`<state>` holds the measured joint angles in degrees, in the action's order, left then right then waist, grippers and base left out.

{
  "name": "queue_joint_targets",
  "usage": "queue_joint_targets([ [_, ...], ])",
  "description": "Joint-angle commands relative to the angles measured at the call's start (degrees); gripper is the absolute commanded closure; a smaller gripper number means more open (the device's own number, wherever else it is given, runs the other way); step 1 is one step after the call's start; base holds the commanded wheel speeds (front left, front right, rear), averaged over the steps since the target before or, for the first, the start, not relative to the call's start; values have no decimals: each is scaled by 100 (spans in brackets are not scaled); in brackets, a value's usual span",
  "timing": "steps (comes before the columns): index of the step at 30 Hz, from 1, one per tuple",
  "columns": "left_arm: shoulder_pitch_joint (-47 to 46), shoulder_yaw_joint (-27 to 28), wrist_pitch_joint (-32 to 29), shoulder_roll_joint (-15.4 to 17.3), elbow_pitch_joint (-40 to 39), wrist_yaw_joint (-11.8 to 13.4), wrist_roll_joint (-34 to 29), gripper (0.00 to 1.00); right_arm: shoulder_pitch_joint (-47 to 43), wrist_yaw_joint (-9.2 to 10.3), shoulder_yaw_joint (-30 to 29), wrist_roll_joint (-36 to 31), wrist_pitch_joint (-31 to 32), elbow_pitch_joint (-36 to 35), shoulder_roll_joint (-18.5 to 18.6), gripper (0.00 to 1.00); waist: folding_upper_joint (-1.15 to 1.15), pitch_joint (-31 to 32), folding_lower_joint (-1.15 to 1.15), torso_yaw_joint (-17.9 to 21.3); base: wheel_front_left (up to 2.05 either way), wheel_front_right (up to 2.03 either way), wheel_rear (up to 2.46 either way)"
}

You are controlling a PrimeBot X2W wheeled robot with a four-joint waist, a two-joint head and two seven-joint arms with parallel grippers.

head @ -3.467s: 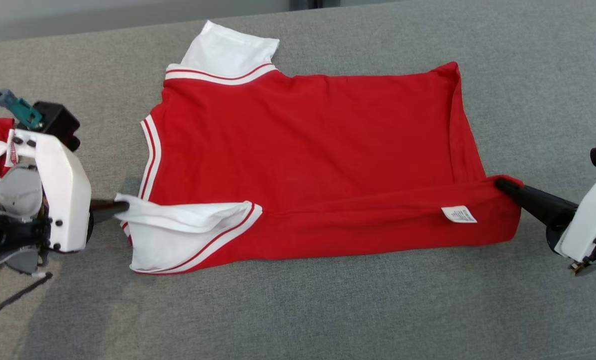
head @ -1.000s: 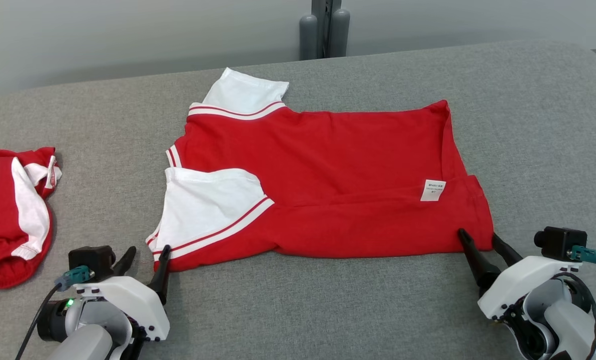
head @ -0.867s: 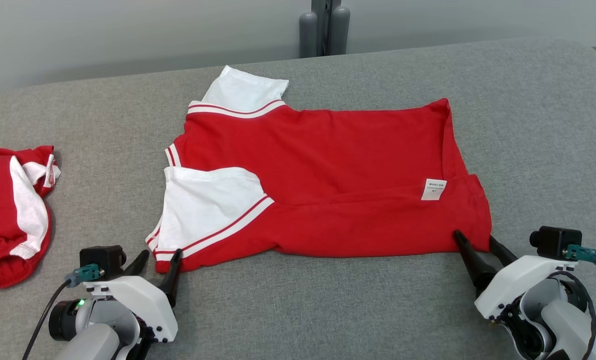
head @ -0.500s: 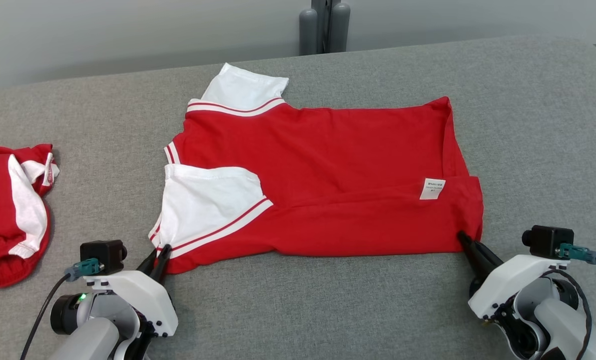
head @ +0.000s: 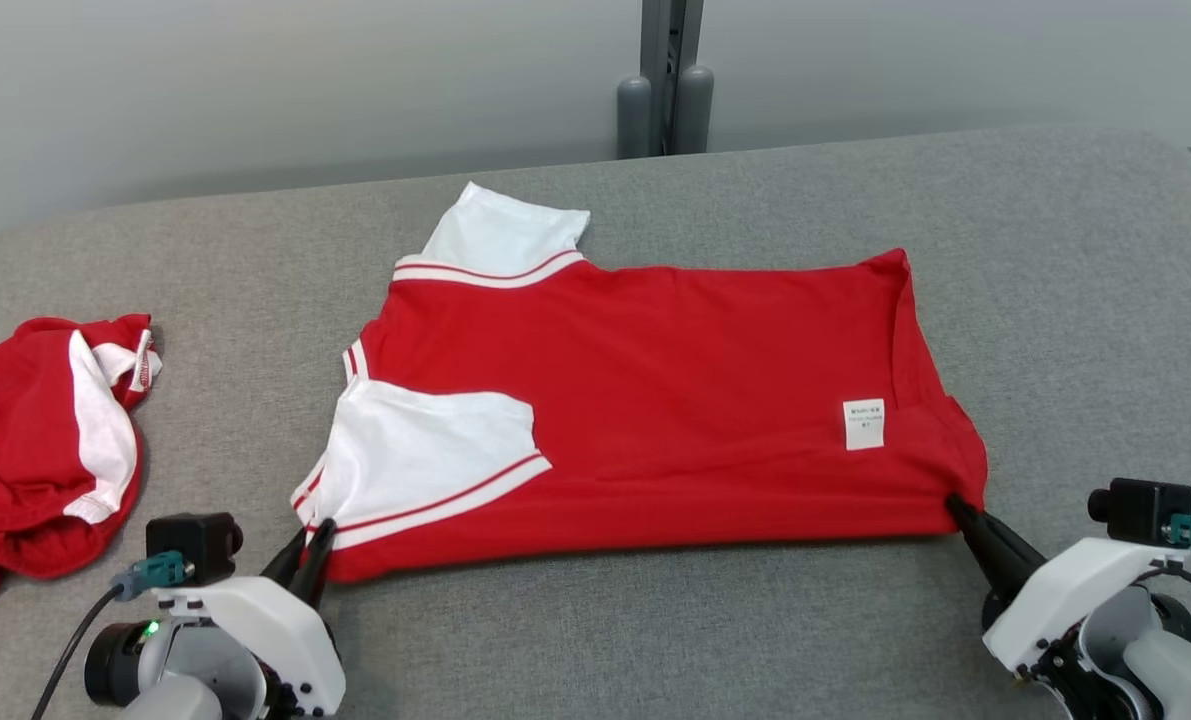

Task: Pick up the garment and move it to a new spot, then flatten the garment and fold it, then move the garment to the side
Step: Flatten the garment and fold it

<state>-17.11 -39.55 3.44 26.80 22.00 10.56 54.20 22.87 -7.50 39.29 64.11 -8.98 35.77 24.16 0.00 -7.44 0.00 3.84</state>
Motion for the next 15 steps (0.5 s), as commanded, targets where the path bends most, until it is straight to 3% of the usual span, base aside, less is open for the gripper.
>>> queue_joint_targets([
  [1, 189, 18, -50, 130, -183, 106, 64, 100, -163, 1, 10, 96, 79, -97, 170, 100, 0, 96, 0, -47, 0, 0, 0],
  [15, 1482, -79, -639, 840, -1832, 918, 288, 100, -1495, 3, -340, 374, 530, -1276, 1111, 100, 0, 305, 0, -119, 0, 0, 0],
])
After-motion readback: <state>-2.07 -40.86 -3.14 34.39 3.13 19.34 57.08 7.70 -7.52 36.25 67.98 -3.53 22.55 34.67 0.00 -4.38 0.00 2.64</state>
